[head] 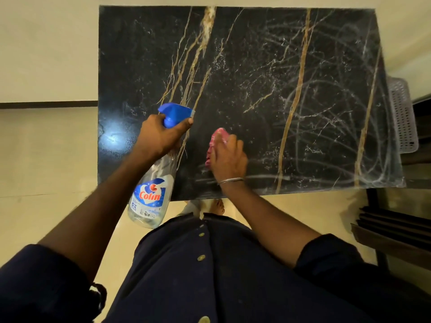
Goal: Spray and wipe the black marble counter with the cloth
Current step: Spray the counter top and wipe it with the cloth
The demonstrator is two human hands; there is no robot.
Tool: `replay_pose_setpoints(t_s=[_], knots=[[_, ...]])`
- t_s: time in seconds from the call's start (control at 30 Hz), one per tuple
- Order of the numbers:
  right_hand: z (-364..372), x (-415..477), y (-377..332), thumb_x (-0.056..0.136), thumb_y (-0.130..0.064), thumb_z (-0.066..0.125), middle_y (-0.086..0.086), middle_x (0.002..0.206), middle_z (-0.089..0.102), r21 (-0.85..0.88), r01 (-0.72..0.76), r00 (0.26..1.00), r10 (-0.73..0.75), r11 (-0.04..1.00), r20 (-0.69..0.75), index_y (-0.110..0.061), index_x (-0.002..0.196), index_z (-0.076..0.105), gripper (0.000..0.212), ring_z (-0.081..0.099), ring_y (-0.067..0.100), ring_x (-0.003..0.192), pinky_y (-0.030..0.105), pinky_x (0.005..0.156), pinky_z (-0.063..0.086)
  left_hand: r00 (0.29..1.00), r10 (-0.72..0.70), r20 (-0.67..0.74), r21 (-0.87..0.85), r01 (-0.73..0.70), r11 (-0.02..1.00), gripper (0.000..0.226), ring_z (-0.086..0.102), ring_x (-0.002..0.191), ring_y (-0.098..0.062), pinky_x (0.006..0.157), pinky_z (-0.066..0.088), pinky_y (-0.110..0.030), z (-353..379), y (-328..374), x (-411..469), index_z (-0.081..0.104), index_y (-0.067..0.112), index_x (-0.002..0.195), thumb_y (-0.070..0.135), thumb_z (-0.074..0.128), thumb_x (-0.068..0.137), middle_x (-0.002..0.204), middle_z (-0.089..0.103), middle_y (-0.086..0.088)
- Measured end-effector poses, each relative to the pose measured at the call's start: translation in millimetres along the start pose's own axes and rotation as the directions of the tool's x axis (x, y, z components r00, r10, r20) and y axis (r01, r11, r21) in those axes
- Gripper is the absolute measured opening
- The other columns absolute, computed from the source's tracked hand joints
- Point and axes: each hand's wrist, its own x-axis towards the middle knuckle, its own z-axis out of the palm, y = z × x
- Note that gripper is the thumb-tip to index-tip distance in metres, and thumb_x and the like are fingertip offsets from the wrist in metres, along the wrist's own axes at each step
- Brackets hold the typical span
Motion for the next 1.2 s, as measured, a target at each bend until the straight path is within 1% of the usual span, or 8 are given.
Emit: replay_pose_setpoints(t_s=[0.2,0.4,0.5,0.57,0.7,0.9,1.07,1.2], knots=[[1.8,-11.6,4.4,0.089,-0.038,0.062,0.011,0.105,0.055,-0.043,0.214,0.977,-0.213,0.976,0.017,-0.021,0.136,0.052,0.05,0.052,0.024,0.087,0.031,0.055,0.047,1.0,-0.015,-0.013,-0.009,0.015,1.0,0.054,0.065,0.065,-0.019,0.071,0.059,-0.036,0.5,-3.5,-9.6,0.059,0.003,0.113,0.052,0.064,0.09,0.082,0.068,-0.011],[-12.4,-15.1,78.4,0.095,-0.037,0.05,0.013,0.108,0.051,-0.042,-0.054,0.998,0.054,0.998,0.015,-0.02,0.139,0.048,0.046,0.052,0.027,0.094,0.033,0.06,0.043,1.0,-0.014,-0.018,-0.016,0.013,1.0,0.047,0.064,0.056,-0.011,0.057,0.052,-0.019,-5.4,-2.5,-14.0,0.059,0.005,0.11,0.048,0.063,0.092,0.074,0.066,-0.003],[-14.0,-14.0,74.6,0.097,-0.039,0.047,0.014,0.115,0.051,-0.086,-0.16,0.986,0.163,0.983,0.028,-0.021,0.14,0.045,0.047,0.052,0.029,0.101,0.035,0.067,0.047,1.0,-0.003,-0.022,-0.017,0.003,1.0,0.045,0.063,0.055,-0.01,0.057,0.052,-0.019,-6.8,-2.6,-15.0,0.058,0.005,0.11,0.046,0.062,0.093,0.074,0.066,-0.004],[-11.2,-15.0,55.2,0.096,-0.039,0.049,0.014,0.117,0.051,-0.071,-0.188,0.982,0.19,0.98,0.023,-0.02,0.14,0.046,0.047,0.052,0.029,0.102,0.032,0.061,0.042,1.0,-0.003,-0.019,-0.014,0.002,1.0,0.042,0.063,0.051,-0.007,0.054,0.052,-0.017,-6.1,-3.0,-14.6,0.057,0.008,0.108,0.047,0.062,0.093,0.074,0.065,-0.003],[1.3,-23.7,0.3,0.091,-0.038,0.057,0.01,0.11,0.054,-0.082,0.041,0.999,-0.042,0.996,-0.01,-0.02,0.135,0.051,0.048,0.053,0.023,0.09,0.027,0.055,0.033,1.0,0.013,-0.02,0.0,-0.013,1.0,0.043,0.064,0.063,-0.014,0.063,0.054,-0.025,-3.5,-5.4,-16.3,0.058,0.008,0.107,0.048,0.063,0.092,0.079,0.066,-0.005],[5.6,-31.1,-15.7,0.088,-0.039,0.064,0.01,0.106,0.056,-0.06,0.282,0.959,-0.281,0.958,0.03,-0.02,0.134,0.048,0.053,0.053,0.023,0.086,0.029,0.056,0.047,0.999,0.031,-0.013,0.029,-0.031,0.999,0.042,0.063,0.061,-0.015,0.063,0.053,-0.026,2.3,-7.6,-20.5,0.06,0.008,0.101,0.048,0.064,0.091,0.074,0.066,-0.005],[-4.8,-27.5,61.1,0.093,-0.037,0.055,0.013,0.105,0.05,-0.053,0.045,0.999,-0.045,0.998,0.007,-0.019,0.138,0.048,0.049,0.051,0.027,0.089,0.032,0.052,0.047,1.0,0.015,-0.008,-0.003,-0.015,1.0,0.052,0.065,0.073,-0.021,0.075,0.057,-0.034,-2.2,-8.4,-16.3,0.059,0.002,0.114,0.049,0.063,0.092,0.088,0.067,-0.011],[-5.0,-26.4,64.5,0.094,-0.038,0.053,0.014,0.109,0.052,-0.108,-0.082,0.997,0.081,0.991,-0.008,-0.018,0.137,0.05,0.047,0.053,0.028,0.093,0.03,0.055,0.042,1.0,0.024,0.003,-0.021,-0.024,0.999,0.049,0.065,0.067,-0.017,0.071,0.057,-0.031,-4.4,-10.0,-15.4,0.059,0.003,0.114,0.047,0.062,0.093,0.083,0.067,-0.007]])
